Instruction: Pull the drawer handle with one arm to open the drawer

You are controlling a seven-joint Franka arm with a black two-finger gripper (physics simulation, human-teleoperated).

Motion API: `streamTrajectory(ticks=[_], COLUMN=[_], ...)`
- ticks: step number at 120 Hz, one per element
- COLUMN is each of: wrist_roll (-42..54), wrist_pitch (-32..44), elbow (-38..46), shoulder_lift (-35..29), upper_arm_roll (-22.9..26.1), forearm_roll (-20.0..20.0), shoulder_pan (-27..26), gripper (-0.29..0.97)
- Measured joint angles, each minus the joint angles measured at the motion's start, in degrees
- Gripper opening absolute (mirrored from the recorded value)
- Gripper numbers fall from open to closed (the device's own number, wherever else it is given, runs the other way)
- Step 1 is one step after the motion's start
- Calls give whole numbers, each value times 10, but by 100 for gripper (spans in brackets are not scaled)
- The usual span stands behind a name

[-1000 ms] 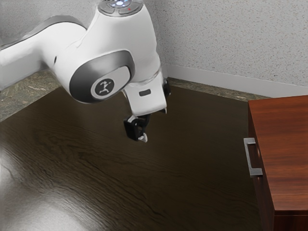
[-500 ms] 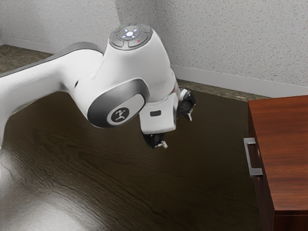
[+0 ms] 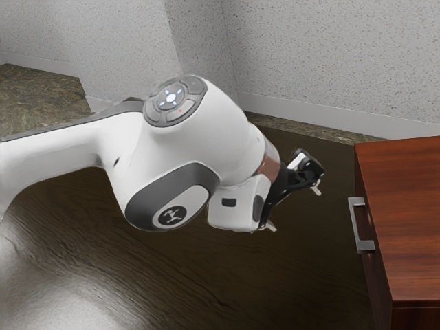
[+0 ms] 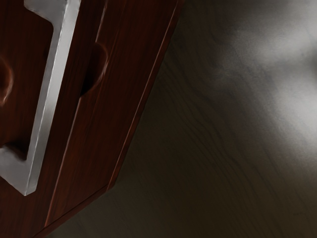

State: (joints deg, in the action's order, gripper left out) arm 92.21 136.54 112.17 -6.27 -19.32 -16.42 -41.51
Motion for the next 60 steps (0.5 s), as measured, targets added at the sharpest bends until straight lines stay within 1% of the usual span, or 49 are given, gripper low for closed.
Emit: streamTrajectory(ticks=[15, 36, 60], wrist_roll=[16, 33, 47], wrist_pitch=[26, 44, 53], elbow=[1, 16, 21], shoulder_lift=[5, 2, 15], upper_arm_roll=[-3, -4, -5], forearm_roll=[-1, -2, -2], shoulder_pan=[-7, -27, -26], gripper=[68, 68, 68])
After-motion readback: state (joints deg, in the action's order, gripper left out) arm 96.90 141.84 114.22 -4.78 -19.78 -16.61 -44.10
